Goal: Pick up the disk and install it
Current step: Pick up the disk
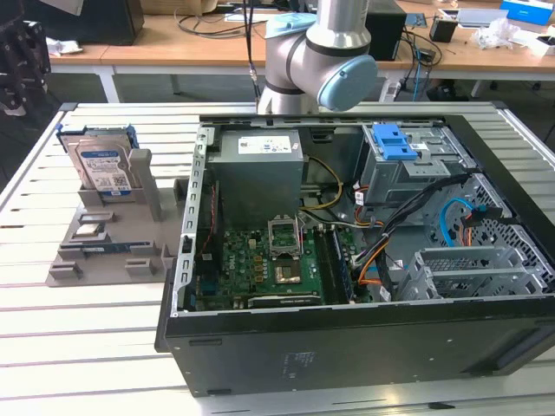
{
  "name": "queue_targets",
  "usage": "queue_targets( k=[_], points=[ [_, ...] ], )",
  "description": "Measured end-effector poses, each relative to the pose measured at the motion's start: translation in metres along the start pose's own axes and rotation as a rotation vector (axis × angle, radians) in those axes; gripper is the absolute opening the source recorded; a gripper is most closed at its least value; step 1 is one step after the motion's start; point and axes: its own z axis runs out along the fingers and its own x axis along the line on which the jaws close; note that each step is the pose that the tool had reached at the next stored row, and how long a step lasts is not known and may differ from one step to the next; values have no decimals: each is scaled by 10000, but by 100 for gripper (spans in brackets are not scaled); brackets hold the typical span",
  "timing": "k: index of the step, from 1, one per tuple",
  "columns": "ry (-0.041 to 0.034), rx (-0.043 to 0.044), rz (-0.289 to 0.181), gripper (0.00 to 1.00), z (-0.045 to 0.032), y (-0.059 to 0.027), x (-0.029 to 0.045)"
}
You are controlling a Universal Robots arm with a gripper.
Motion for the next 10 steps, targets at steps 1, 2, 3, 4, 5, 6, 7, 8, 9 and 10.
queue_targets(
  k=[1, 2, 3, 4, 5, 6, 7, 8, 9, 10],
  points=[
    [0, 1, 0, 42, 1, 0, -2],
    [0, 0, 1, 42, 1, 1, -18],
    [-1, 1, -1, 42, 3, 6, -61],
    [0, 0, 0, 42, 5, 12, -108],
    [0, 0, 1, 42, 6, 15, -136],
    [0, 0, 0, 42, 7, 18, -163],
    [0, 1, 0, 42, 8, 20, -194],
    [0, 0, -1, 42, 9, 23, -215],
    [0, 0, 1, 42, 10, 27, -249],
    [0, 0, 1, 42, 11, 29, -269]
  ],
)
